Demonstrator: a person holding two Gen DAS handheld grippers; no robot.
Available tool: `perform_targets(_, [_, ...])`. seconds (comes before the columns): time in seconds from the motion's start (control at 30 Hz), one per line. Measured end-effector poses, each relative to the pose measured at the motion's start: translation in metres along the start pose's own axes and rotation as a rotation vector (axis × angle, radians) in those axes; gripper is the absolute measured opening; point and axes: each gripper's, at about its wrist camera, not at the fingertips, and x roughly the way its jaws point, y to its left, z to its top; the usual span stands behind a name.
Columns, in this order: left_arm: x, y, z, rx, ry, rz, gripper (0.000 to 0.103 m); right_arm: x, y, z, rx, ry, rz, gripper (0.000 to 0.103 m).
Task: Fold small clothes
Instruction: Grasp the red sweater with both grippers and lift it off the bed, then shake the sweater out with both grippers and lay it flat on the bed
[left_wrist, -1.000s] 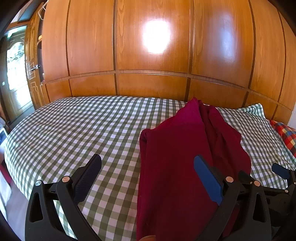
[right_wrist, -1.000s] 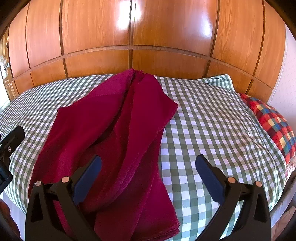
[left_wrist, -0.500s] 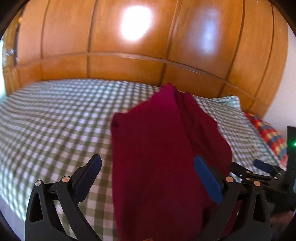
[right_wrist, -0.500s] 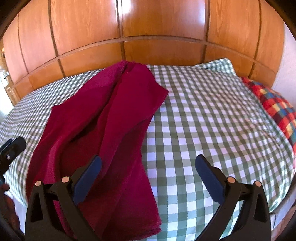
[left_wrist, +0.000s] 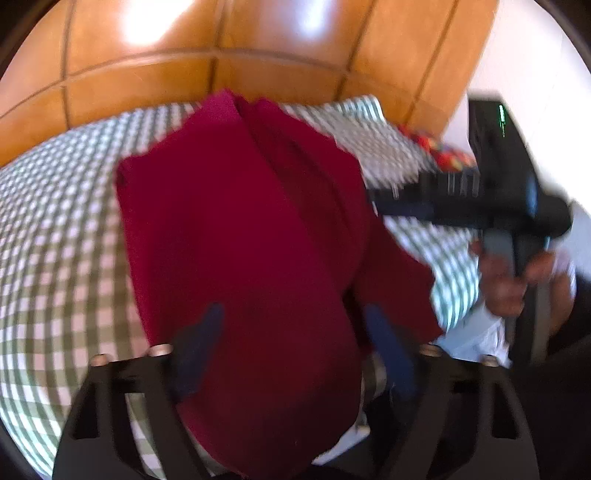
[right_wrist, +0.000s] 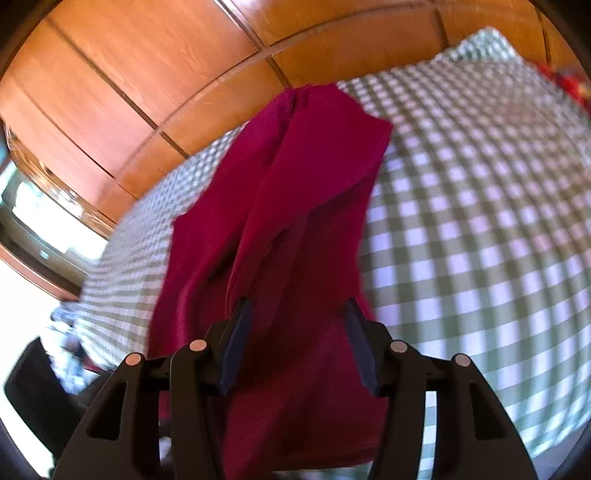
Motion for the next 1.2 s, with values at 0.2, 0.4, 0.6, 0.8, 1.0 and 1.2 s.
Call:
perform_targets(0.2, [0.005, -0.01, -0.006, 0.033, 0.04, -0.026, 0.05, 0.011, 0.014, 0.004, -0.001, 0.025, 0.034, 0.049])
perform_targets(0.4, [0.005, -0.021, -0.005, 0.07, 0.045, -0.033, 0.059, 0.004, 0.01, 0.001, 0.046, 0.025, 0.163, 0.069])
perform_targets(0.6, [0.002, -0.014, -0.004, 0.051, 0.043, -0.032, 0.0, 0.017, 0.035, -0.004, -0.062, 0.056, 0.135, 0.046])
perform_targets(0.8, [-0.049, 0.016, 0.008, -0.075, -0.075, -0.089, 0.0, 0.022, 0.04, -0.004, -0.143, 0.023, 0.069, 0.006])
perform_targets(1.0, [-0.114, 0.091, 0.033, -0.253, -0.253, 0.046, 0.0, -0.041, 0.032, 0.02, -0.276, -0.167, -0.065, 0.005])
perform_targets(1.2, [-0.148, 0.171, 0.067, -0.393, -0.328, 0.341, 0.0, -0.084, -0.035, 0.078, -0.273, -0.278, -0.388, 0.005])
